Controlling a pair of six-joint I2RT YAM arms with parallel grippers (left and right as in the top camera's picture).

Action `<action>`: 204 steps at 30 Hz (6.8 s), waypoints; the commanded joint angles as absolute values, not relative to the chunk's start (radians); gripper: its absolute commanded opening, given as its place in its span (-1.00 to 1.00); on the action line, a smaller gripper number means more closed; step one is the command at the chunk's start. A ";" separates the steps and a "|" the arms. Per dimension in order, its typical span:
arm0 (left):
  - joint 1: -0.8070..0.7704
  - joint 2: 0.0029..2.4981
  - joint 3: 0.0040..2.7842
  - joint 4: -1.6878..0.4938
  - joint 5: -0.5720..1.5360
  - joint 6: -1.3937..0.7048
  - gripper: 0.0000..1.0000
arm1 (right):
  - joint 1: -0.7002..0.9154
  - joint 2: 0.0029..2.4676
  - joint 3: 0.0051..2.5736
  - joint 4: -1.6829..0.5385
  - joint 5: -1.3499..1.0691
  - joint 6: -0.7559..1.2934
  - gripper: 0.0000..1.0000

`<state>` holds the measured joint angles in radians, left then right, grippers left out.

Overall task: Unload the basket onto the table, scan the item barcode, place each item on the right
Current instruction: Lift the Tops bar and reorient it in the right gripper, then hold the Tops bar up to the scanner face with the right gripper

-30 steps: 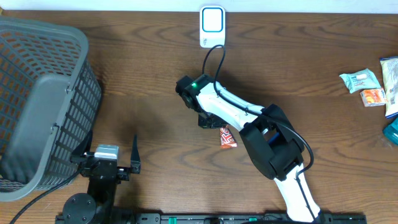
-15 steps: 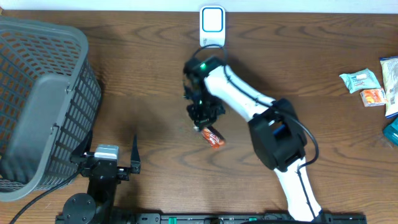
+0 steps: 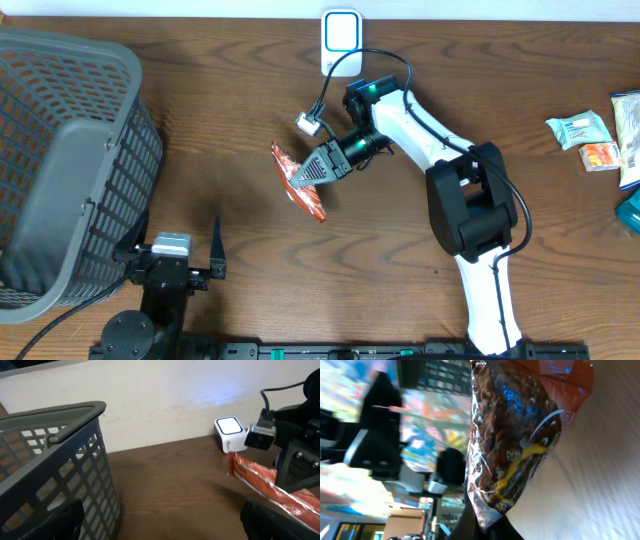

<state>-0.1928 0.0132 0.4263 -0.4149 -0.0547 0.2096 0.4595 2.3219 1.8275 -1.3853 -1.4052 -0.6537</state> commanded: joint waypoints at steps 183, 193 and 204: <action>-0.196 0.011 0.428 -0.411 -0.053 0.205 1.00 | 0.445 2.297 1.817 -1.194 -0.891 -0.376 -0.97; -0.196 0.011 0.428 -0.411 -0.053 0.205 1.00 | 0.443 2.297 2.084 -0.876 -0.203 -0.085 -0.98; -0.196 0.011 0.428 -0.411 -0.053 0.205 1.00 | 0.394 2.366 2.087 -0.474 -0.035 -0.011 -0.98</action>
